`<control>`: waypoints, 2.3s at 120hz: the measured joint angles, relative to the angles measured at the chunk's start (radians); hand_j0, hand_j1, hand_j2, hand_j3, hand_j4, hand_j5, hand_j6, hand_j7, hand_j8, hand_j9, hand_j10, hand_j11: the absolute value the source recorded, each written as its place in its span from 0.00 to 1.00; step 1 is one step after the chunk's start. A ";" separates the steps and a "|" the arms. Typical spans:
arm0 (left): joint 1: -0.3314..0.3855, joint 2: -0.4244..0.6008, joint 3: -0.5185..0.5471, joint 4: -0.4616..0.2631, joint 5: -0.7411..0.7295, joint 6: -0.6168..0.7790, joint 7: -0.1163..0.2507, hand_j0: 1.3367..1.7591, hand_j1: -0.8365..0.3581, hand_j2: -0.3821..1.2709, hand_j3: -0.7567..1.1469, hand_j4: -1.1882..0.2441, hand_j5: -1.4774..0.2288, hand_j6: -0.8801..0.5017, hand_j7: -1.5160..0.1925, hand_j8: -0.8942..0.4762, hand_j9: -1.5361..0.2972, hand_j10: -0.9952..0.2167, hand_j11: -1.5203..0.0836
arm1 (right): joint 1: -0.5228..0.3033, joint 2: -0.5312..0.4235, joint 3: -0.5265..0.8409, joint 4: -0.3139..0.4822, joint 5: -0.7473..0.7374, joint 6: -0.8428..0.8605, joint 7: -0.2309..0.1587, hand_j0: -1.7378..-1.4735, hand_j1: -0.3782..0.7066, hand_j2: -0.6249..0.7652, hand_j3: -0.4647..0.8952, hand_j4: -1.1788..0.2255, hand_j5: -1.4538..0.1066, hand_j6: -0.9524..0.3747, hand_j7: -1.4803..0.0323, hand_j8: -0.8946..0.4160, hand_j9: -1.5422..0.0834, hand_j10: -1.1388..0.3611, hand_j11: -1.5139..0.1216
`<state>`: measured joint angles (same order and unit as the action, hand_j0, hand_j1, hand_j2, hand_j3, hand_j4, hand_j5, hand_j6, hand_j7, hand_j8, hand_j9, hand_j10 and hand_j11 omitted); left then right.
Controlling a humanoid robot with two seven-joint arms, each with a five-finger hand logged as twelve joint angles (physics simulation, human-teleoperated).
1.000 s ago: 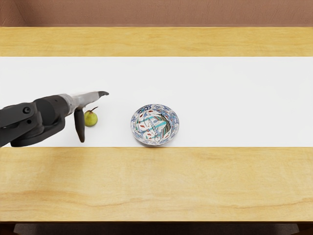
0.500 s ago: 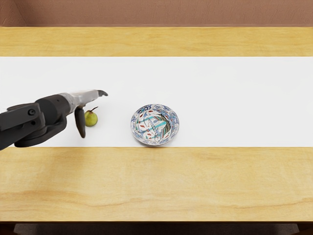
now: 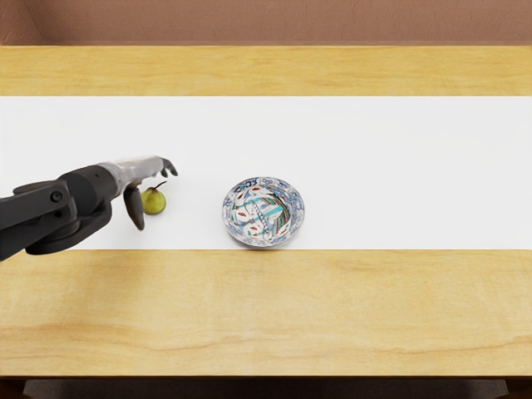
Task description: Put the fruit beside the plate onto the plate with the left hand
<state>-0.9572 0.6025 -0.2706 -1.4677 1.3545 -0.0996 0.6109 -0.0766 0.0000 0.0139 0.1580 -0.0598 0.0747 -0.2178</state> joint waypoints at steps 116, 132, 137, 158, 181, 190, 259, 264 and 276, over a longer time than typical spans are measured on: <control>0.028 -0.001 0.032 0.000 0.036 0.039 0.000 0.75 0.46 0.41 0.40 0.36 0.39 0.28 0.39 0.26 0.37 0.29 0.42 | 0.000 0.000 0.000 0.000 0.000 -0.001 0.000 0.30 0.03 0.45 0.34 0.84 0.93 0.72 0.98 0.68 0.95 0.76 0.93; 0.027 0.000 0.032 0.000 0.034 0.039 0.000 0.75 0.46 0.44 0.40 0.34 0.35 0.29 0.36 0.27 0.34 0.26 0.38 | 0.000 0.000 0.000 0.000 0.000 -0.001 0.000 0.30 0.03 0.45 0.34 0.84 0.93 0.72 0.98 0.68 0.95 0.76 0.93; 0.025 0.000 0.033 0.000 0.032 0.038 0.000 0.75 0.46 0.45 0.40 0.34 0.34 0.30 0.36 0.27 0.34 0.25 0.37 | 0.000 0.000 0.000 0.000 0.000 -0.001 0.000 0.30 0.03 0.45 0.34 0.84 0.93 0.72 0.98 0.68 0.95 0.76 0.93; 0.015 0.003 0.032 0.000 0.028 0.031 0.000 0.75 0.43 0.48 0.40 0.34 0.31 0.31 0.34 0.28 0.32 0.24 0.36 | 0.000 0.000 0.000 0.000 0.000 -0.001 0.000 0.30 0.03 0.45 0.34 0.84 0.93 0.72 0.98 0.68 0.95 0.76 0.93; -0.003 0.003 0.026 0.001 0.019 0.014 0.000 0.75 0.41 0.53 0.40 0.35 0.30 0.32 0.33 0.30 0.32 0.23 0.35 | 0.000 0.000 0.000 0.000 0.000 -0.001 0.000 0.30 0.03 0.45 0.34 0.84 0.93 0.72 0.98 0.68 0.95 0.76 0.93; -0.025 -0.001 0.021 0.001 0.018 0.011 0.000 0.76 0.41 0.52 0.40 0.34 0.30 0.31 0.33 0.30 0.32 0.23 0.35 | 0.000 0.000 0.000 0.000 0.000 -0.001 0.000 0.30 0.03 0.45 0.34 0.84 0.93 0.72 0.98 0.68 0.95 0.76 0.93; -0.140 -0.116 0.017 -0.023 -0.020 -0.045 0.000 0.76 0.39 0.54 0.40 0.34 0.30 0.33 0.33 0.30 0.32 0.23 0.36 | 0.000 0.000 0.000 0.000 0.000 -0.001 0.000 0.30 0.03 0.45 0.34 0.84 0.93 0.72 0.98 0.68 0.95 0.76 0.93; -0.143 -0.130 0.017 -0.024 -0.022 -0.050 0.000 0.76 0.39 0.55 0.40 0.35 0.30 0.33 0.33 0.30 0.32 0.23 0.36 | 0.000 0.000 0.000 0.000 0.000 -0.001 0.000 0.30 0.03 0.45 0.34 0.84 0.93 0.72 0.98 0.68 0.95 0.76 0.93; -0.152 -0.156 0.014 -0.025 -0.031 -0.060 0.000 0.76 0.38 0.57 0.40 0.35 0.29 0.34 0.33 0.31 0.32 0.23 0.36 | 0.000 0.000 0.000 0.000 0.000 -0.001 0.000 0.30 0.03 0.45 0.34 0.84 0.93 0.72 0.98 0.68 0.95 0.76 0.93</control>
<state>-1.1088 0.4469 -0.2570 -1.4931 1.3238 -0.1600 0.6107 -0.0767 0.0000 0.0140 0.1578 -0.0598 0.0736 -0.2178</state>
